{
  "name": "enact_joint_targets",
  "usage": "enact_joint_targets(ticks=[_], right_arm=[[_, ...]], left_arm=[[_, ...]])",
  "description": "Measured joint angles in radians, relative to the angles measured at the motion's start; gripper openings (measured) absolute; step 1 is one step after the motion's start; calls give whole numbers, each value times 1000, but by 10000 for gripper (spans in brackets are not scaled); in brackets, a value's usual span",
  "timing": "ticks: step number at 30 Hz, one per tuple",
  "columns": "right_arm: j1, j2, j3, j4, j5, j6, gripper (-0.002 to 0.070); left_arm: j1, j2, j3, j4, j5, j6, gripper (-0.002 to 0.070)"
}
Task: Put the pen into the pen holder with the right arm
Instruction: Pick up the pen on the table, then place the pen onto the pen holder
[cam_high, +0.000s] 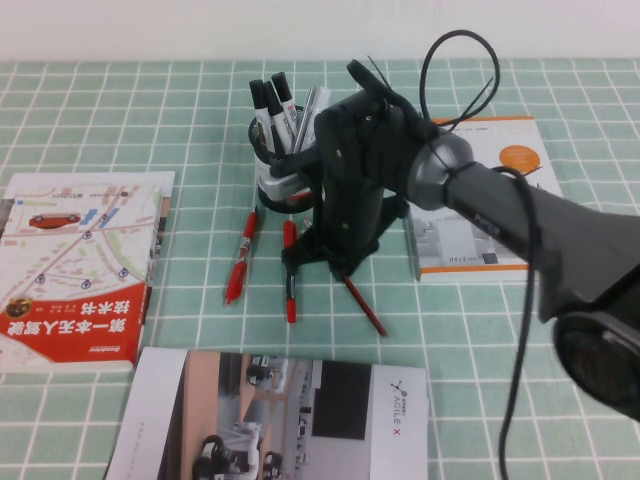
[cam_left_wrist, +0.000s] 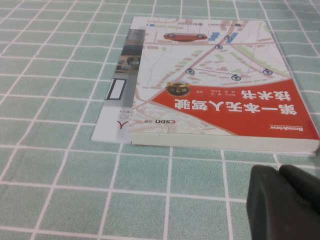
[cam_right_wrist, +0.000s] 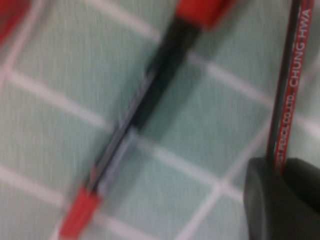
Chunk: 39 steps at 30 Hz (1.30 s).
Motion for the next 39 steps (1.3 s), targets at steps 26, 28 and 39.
enact_joint_targets(ticks=[26,28,39], right_arm=[[0,-545,899,15,-1487,23,13],[0,-519,906,20,-1642,23,13],[0,-272,712,70,-2009,-59,13]], left_arm=[[0,0,0,0,0,0,-4],[0,0,0,0,0,0,-4],[0,0,0,0,0,0,-4]])
